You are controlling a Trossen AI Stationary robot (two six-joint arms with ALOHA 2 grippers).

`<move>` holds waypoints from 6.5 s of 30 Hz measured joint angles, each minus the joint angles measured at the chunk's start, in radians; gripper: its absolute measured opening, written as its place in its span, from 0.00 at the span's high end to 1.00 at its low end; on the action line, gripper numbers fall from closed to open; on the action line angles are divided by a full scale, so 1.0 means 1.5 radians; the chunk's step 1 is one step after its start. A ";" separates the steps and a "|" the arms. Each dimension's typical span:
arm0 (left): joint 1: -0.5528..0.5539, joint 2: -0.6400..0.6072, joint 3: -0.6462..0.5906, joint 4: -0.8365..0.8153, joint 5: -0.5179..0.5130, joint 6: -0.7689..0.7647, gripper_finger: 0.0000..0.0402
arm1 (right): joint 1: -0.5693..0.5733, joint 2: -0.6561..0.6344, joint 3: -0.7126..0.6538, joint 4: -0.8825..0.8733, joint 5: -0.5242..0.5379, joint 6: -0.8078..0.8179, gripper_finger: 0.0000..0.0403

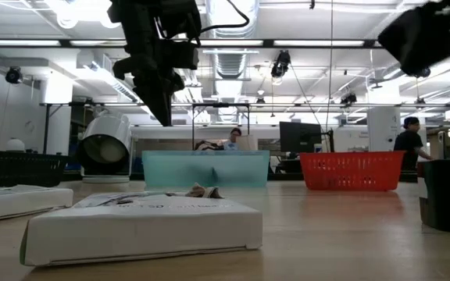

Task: Pick and place items into bin
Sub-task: Put the black charger adapter into the red basket, then put the left card reader box into the black basket

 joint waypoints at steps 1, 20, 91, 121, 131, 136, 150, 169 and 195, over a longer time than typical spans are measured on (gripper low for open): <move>0.000 0.000 0.000 0.000 0.000 0.000 0.96 | 0.011 0.018 0.000 0.008 0.003 0.000 0.44; 0.000 0.000 0.000 0.000 0.000 0.001 0.96 | 0.037 0.254 0.101 0.029 -0.018 0.162 0.23; 0.001 0.000 0.000 -0.085 -0.014 -0.031 0.96 | -0.295 -0.069 -0.042 -0.324 0.214 0.263 0.40; 0.003 -0.157 -0.102 0.185 0.171 -0.015 0.96 | -0.287 -0.070 -0.361 0.983 0.052 -0.612 0.46; 0.000 -0.110 -0.122 0.255 0.197 -0.103 0.84 | -0.287 -0.070 -0.331 0.970 0.051 -0.698 0.46; -0.024 -0.090 -0.118 0.227 0.198 -0.128 0.63 | -0.293 -0.070 -0.327 0.965 0.052 -0.718 0.46; -0.183 -0.083 -0.123 0.129 0.148 -0.347 0.53 | -0.370 -0.070 -0.328 0.966 0.052 -0.700 0.46; -0.342 -0.010 -0.143 0.120 0.082 -0.454 0.53 | -0.389 -0.065 -0.328 0.964 0.051 -0.683 0.46; -0.362 0.087 -0.144 0.058 0.120 -0.505 0.53 | -0.389 -0.064 -0.329 0.964 0.052 -0.681 0.46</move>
